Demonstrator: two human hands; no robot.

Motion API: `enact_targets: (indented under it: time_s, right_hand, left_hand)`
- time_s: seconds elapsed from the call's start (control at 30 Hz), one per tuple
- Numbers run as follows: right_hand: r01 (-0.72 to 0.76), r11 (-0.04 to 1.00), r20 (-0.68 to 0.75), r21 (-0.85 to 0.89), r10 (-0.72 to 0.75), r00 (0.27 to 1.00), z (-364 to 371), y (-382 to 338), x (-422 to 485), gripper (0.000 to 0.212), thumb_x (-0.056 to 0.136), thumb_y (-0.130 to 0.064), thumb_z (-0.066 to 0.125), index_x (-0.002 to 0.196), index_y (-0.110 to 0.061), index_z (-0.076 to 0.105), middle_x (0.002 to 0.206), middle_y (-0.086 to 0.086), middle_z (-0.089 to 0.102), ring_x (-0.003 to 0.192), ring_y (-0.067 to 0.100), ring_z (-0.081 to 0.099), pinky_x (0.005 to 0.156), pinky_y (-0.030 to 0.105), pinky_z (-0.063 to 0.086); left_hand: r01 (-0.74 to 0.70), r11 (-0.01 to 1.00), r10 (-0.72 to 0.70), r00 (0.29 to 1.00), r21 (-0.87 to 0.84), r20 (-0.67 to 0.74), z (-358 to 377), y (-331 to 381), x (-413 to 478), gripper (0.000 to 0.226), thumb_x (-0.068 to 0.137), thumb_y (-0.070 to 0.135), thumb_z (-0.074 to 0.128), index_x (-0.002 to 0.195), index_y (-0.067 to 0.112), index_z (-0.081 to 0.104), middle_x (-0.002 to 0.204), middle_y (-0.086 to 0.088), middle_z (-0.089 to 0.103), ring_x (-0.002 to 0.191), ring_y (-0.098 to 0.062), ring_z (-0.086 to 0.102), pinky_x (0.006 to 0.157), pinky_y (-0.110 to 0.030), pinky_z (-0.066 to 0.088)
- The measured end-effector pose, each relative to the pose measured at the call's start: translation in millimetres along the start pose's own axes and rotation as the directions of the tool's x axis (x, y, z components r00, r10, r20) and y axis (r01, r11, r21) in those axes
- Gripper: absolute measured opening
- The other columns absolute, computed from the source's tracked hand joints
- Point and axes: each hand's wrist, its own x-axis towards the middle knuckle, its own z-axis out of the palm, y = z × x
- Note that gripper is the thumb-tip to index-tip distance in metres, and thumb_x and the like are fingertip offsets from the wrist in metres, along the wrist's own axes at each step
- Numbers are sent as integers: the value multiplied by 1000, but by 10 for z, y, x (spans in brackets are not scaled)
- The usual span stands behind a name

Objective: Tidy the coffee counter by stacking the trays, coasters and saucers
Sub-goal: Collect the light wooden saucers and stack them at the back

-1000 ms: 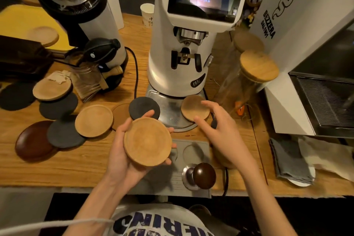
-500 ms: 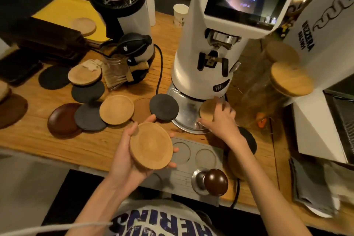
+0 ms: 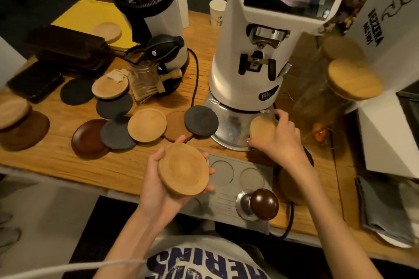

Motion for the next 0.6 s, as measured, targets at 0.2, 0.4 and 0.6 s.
enact_targets:
  time_s: [0.2,0.4,0.6]
  right_hand:
    - [65,973,-87,222,-46,995,-397,-1,-613,98,59,-63,79,136,-49,19,140,-6,38,130,20,36,103,44,42]
    - [209,893,-113,399,-179,977,-497,-281,-1147,95,58,-65,77,135,-52,23,127,-30,39,123,0,41,94,24,40]
    - [279,889,-33,362,-287,957,-269,-547,-1401,93,67,-51,82,136,-50,20,134,-21,37,129,3,35,106,35,40]
  left_hand:
    - [96,994,-98,994,50,40,124,-170,48,54,83,53,46,129,29,59,123,-28,62,97,-49,63,65,-51,57]
    - [120,985,-131,987,123,89,206,-294,71,52,87,54,44,130,29,58,123,-25,64,101,-47,64,68,-52,57]
    - [144,987,-148,987,67,55,214,-353,43,50,85,50,51,120,20,68,115,-15,71,96,-29,71,67,-46,57]
